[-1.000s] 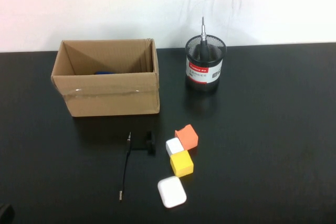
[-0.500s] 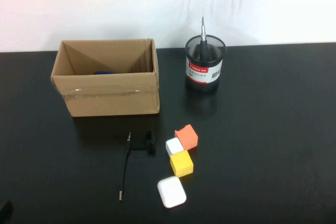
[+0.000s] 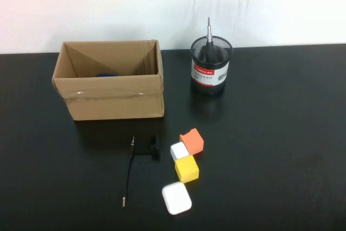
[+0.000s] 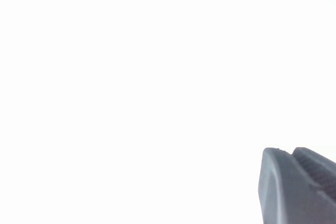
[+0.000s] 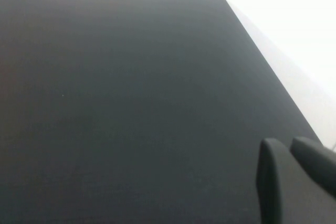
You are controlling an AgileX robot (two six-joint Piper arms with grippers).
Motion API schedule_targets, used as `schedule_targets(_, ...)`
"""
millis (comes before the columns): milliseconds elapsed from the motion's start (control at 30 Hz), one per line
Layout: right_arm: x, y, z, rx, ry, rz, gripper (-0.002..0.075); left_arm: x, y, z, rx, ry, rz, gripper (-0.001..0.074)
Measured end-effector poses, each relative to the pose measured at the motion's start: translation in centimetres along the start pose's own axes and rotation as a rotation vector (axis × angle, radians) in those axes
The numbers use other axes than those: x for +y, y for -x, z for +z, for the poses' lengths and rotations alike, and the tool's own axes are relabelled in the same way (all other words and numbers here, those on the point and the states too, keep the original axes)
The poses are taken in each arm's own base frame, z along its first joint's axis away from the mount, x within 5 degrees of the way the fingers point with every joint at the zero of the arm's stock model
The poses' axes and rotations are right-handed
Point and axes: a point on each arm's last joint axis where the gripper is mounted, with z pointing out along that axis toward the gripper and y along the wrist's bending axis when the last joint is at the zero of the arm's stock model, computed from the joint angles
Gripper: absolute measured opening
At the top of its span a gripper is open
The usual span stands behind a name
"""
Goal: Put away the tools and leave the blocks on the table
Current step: Pick up the long Screwdriver from the table
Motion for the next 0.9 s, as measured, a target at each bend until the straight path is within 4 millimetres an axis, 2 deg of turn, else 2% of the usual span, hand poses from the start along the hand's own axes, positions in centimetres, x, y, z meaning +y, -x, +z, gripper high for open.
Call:
schedule_targets(67, 0.0, 0.0, 0.0, 0.000, 0.000, 0.000, -0.0006, -0.4, 2.6, 1.6, 0.031, 0.012, -0.013, 0.0004)
schedule_targets(167, 0.0, 0.0, 0.0, 0.000, 0.000, 0.000, -0.0006, -1.1, 6.9, 4.6, 0.189, 0.052, -0.021, 0.0004)
schedule_targets(200, 0.0, 0.0, 0.0, 0.000, 0.000, 0.000, -0.0006, -1.2, 7.7, 5.8, 0.280, 0.073, -0.021, 0.0004)
schedule_targets(300, 0.0, 0.0, 0.0, 0.000, -0.001, -0.002, -0.0006, -1.0, 7.4, 9.1, 0.572, 0.128, 0.032, 0.0004)
schedule_targets(400, 0.0, 0.0, 0.0, 0.000, -0.001, -0.004, -0.0006, -0.4, 5.2, 11.9, 0.778, 0.162, 0.061, 0.0004)
schedule_targets(633, 0.0, 0.0, 0.0, 0.000, -0.001, -0.004, -0.0006, 0.5, -0.7, 14.9, 1.183, 0.196, 0.053, 0.0004)
schedule_targets(733, 0.0, 0.0, 0.0, 0.000, -0.001, -0.003, -0.0006, 0.9, -4.6, 16.0, 1.435, 0.181, 0.032, 0.0004)
schedule_targets(900, 0.0, 0.0, 0.0, 0.000, -0.001, -0.004, -0.0006, 1.0, -11.5, 17.7, 1.806, 0.125, -0.097, 0.0004)
